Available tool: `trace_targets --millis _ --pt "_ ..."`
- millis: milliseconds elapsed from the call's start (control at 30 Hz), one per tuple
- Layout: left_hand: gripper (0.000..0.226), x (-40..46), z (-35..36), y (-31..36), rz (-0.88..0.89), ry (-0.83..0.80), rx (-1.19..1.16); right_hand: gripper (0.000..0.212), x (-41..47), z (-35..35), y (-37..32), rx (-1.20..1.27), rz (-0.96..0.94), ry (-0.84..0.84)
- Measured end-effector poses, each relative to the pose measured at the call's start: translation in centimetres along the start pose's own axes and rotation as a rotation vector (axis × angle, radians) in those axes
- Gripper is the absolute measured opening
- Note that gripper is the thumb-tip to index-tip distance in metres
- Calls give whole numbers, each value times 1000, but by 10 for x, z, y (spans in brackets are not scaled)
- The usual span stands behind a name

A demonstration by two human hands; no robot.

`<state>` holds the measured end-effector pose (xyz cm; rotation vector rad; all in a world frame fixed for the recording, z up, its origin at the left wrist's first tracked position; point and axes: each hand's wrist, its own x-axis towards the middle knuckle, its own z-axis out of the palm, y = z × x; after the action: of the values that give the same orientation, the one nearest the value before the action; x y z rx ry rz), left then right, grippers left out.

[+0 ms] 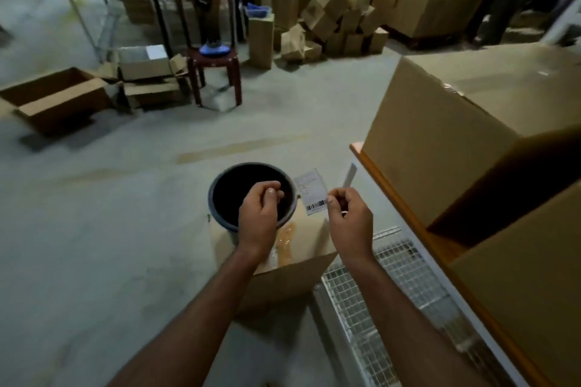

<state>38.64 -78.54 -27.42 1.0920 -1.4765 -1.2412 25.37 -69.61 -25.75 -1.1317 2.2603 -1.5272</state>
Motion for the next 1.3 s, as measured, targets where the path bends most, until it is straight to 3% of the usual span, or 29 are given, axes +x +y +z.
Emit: trace_targets --millis 200,467,1033,1300 --pt "20 29 -32 -51 -200 82 55 9 30 94 23 -47 126 -79" --pt "20 57 -34 -95 -312 48 99 14 44 158 58 -197 190 -204" --pt "19 62 -33 -130 -384 74 104 11 38 189 93 -322 118 -440" --pt "18 55 -34 -132 -383 48 121 2 36 193 95 -350 77 -455"
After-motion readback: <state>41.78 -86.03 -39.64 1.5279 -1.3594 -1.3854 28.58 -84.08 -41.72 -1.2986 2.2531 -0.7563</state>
